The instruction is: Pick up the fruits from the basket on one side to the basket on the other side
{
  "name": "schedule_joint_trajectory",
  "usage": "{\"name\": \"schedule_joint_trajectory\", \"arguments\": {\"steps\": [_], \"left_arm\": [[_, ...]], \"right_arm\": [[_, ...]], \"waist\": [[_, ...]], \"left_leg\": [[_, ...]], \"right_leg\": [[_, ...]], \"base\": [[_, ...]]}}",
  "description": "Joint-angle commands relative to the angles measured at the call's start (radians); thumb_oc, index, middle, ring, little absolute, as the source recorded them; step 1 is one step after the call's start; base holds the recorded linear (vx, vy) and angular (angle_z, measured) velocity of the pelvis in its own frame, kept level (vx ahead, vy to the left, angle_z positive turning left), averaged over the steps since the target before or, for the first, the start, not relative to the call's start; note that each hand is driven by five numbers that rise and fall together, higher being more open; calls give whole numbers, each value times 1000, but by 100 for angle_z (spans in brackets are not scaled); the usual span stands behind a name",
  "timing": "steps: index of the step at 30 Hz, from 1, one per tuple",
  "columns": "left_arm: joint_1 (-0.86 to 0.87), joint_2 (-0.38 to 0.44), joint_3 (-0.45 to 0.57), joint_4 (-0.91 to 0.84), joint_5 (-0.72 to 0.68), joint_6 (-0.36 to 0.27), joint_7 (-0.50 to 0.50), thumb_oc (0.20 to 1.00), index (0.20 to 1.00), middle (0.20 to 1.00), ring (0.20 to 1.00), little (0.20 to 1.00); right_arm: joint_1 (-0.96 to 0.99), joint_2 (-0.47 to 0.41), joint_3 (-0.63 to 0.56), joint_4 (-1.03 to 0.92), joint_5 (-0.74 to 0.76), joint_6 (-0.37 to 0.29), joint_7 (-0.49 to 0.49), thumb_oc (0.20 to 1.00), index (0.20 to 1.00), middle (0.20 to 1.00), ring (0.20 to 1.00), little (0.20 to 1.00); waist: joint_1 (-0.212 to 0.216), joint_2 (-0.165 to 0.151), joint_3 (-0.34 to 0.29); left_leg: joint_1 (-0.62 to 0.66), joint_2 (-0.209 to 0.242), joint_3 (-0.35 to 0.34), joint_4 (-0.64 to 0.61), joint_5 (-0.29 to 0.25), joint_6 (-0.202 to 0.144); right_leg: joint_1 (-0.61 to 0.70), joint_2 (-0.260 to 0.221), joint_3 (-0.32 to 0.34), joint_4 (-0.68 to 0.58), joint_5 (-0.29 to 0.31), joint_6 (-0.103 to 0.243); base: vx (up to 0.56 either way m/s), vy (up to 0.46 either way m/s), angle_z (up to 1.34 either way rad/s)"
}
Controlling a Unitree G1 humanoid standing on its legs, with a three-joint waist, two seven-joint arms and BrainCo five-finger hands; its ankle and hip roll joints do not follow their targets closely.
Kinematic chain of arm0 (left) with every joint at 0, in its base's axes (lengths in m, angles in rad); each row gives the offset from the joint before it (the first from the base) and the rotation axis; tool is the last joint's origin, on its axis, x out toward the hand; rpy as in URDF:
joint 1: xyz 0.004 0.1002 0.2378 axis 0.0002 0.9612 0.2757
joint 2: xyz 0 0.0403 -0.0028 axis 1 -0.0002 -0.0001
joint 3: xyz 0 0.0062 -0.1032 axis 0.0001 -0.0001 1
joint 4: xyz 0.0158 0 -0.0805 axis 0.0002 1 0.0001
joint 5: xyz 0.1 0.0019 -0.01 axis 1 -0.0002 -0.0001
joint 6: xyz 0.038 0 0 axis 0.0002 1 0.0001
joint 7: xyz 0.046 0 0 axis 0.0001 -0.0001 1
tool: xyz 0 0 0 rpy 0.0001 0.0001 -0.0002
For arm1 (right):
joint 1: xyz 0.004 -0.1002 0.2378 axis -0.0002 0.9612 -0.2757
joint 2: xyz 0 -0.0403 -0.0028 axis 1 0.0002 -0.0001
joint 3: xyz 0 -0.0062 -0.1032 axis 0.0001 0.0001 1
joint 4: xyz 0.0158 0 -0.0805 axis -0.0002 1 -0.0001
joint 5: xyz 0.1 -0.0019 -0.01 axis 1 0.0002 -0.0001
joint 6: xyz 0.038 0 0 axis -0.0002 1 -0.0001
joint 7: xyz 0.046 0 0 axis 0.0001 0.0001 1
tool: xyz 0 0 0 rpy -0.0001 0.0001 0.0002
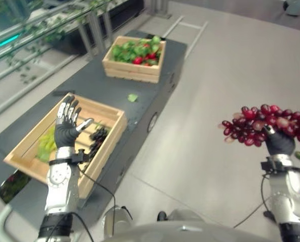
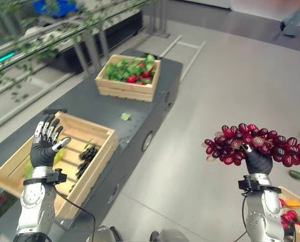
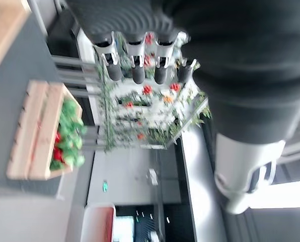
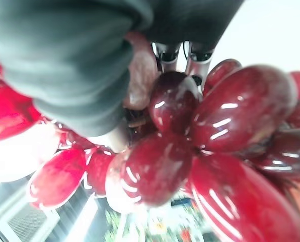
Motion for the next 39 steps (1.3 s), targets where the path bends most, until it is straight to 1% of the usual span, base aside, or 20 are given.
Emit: {"name": "schedule_joint_trajectory", "arguments": {"steps": [1, 2, 3, 4, 5, 10, 11, 13, 15, 20, 21, 22, 23, 24, 25, 26, 27, 31, 32, 39], "left_arm": [[-22, 10, 20, -19, 27, -71, 19, 1000, 1000, 1000, 1000, 1000], [-17, 14, 29, -27, 39, -80, 28, 1000, 1000, 1000, 1000, 1000], [-12, 11, 34, -24, 39, -84, 32, 1000, 1000, 1000, 1000, 1000], [-14, 8, 40, -17, 37, -89, 34, 1000, 1000, 1000, 1000, 1000], [-4, 4, 51, -16, 29, -94, 30, 1000, 1000, 1000, 1000, 1000], [-7, 9, 74, -21, 18, -120, 38, 1000, 1000, 1000, 1000, 1000], [-7, 15, 87, -20, 18, -129, 50, 1000, 1000, 1000, 1000, 1000], [-7, 16, 92, -22, 14, -134, 51, 1000, 1000, 1000, 1000, 1000], [-8, 18, 104, -29, 26, -142, 68, 1000, 1000, 1000, 1000, 1000], [-25, 21, 104, -27, 49, -158, 98, 1000, 1000, 1000, 1000, 1000], [-39, 29, 97, -33, 65, -161, 118, 1000, 1000, 1000, 1000, 1000], [-41, 29, 96, -33, 66, -161, 119, 1000, 1000, 1000, 1000, 1000], [-44, 36, 96, -42, 67, -157, 124, 1000, 1000, 1000, 1000, 1000], [-40, 45, 100, -56, 73, -153, 130, 1000, 1000, 1000, 1000, 1000], [-40, 45, 100, -56, 73, -152, 130, 1000, 1000, 1000, 1000, 1000], [-39, 42, 101, -58, 72, -152, 130, 1000, 1000, 1000, 1000, 1000], [-43, 45, 111, -59, 73, -152, 134, 1000, 1000, 1000, 1000, 1000], [-30, 47, 118, -74, 72, -150, 126, 1000, 1000, 1000, 1000, 1000], [-28, 38, 118, -70, 66, -146, 119, 1000, 1000, 1000, 1000, 1000], [-37, 30, 91, -63, 62, -134, 111, 1000, 1000, 1000, 1000, 1000]], "right_arm": [[-51, -62, -35, -29, -28, -84, 6, 200, 200, 200, 200, 200], [-65, -68, -20, -21, -41, -91, 1, 200, 200, 200, 200, 200], [-79, -69, -5, -17, -48, -93, -1, 200, 200, 200, 200, 200], [-84, -71, -3, -14, -56, -94, -6, 200, 200, 200, 200, 200], [-86, -68, 1, -13, -60, -90, -4, 200, 200, 200, 200, 200], [-105, -59, 7, -12, -96, -88, -22, 200, 200, 200, 200, 200], [-112, -67, 13, -2, -139, -84, -38, 200, 200, 200, 200, 200], [-116, -66, 23, 1, -138, -82, -33, 200, 200, 200, 200, 200], [-117, -71, 28, -6, -167, -74, -32, 200, 200, 200, 200, 200], [-123, -67, 25, -4, -177, -77, -39, 200, 200, 200, 200, 200], [-136, -59, 32, 4, -185, -90, -54, 200, 200, 200, 200, 200], [-137, -58, 32, 5, -186, -91, -55, 200, 200, 200, 200, 200], [-149, -49, 42, -3, -190, -90, -61, 200, 200, 200, 200, 200], [-148, -40, 50, 1, -195, -92, -74, 200, 200, 200, 200, 200], [-149, -39, 49, 1, -195, -92, -75, 200, 200, 200, 200, 200], [-146, -36, 51, 1, -200, -88, -76, 200, 200, 200, 200, 200], [-152, -32, 63, 1, -218, -87, -77, 200, 200, 200, 200, 200], [-172, -30, 82, 11, -223, -81, -84, 200, 200, 200, 200, 200], [-159, -33, 66, 11, -234, -80, -83, 200, 200, 200, 200, 200], [-142, -41, 33, -8, -214, -84, -93, 200, 200, 200, 200, 200]], "waist": [[50, 4, -3], [75, 10, -6], [83, 14, -8], [75, 24, -14], [70, 29, -22], [47, 39, -51], [29, 43, -62], [31, 46, -66], [7, 52, -71], [-22, 62, -63], [-27, 62, -50], [-23, 62, -50], [11, 65, -40], [49, 93, -27], [44, 92, -27], [42, 96, -29], [49, 94, -33], [75, 81, -56], [68, 82, -69], [39, 82, -78]], "left_leg": [[-50, -31, -145, -119, 89, 60], [-54, -103, -288, -157, 107, 53], [-45, -137, -387, -188, 123, 45], [-35, -142, -414, -220, 144, 32], [0, -145, -414, -235, 116, 43], [54, -132, -309, -255, 80, 60], [83, -126, -232, -256, 51, 69], [92, -119, -201, -259, 48, 72], [124, -112, -120, -263, 17, 90], [161, -105, -24, -295, 6, 103], [175, -95, 30, -310, 0, 97], [174, -93, 33, -310, -1, 96], [173, -81, 51, -310, 6, 90], [187, -53, 89, -328, 9, 79], [184, -55, 84, -329, 14, 79], [187, -57, 96, -340, 18, 80], [206, -56, 155, -347, 9, 83], [231, -62, 217, -370, 7, 82], [238, -57, 215, -378, 15, 77], [266, -20, 231, -373, 18, 62]], "right_leg": [[44, 25, 92, -67, 89, 135], [51, 49, 158, -68, 88, 136], [57, 57, 205, -68, 85, 138], [55, 63, 231, -69, 88, 143], [52, 64, 260, -57, 74, 149], [20, 40, 351, -42, 82, 191], [15, 23, 388, -32, 80, 221], [4, 19, 413, -24, 90, 234], [-19, 4, 459, 1, 93, 268], [-63, -9, 512, -19, 140, 315], [-117, -34, 458, -48, 204, 323], [-118, -32, 461, -50, 207, 323], [-144, -72, 327, -63, 205, 312], [-161, -179, -26, 5, 151, 261], [-163, -182, -31, 6, 152, 260], [-155, -204, -97, 38, 141, 252], [-132, -229, -193, 101, 113, 246], [-87, -238, -248, 21, 124, 254], [-83, -201, -182, -14, 133, 255], [-71, -158, -152, -43, 136, 234]], "base": [[156, 119, -146], [168, 110, -145], [128, 126, -161], [102, 143, -175], [94, 188, -205], [74, 234, -140], [55, 245, -144], [22, 227, -139], [-8, 243, -153], [-128, 145, -97], [-139, 41, -91], [-203, 33, -115], [-141, 28, -147], [-152, 23, -145], [-108, 49, -122], [-43, 31, -66], [-21, 22, -36], [55, -88, -65], [137, -213, -87], [90, -147, -14]]}}
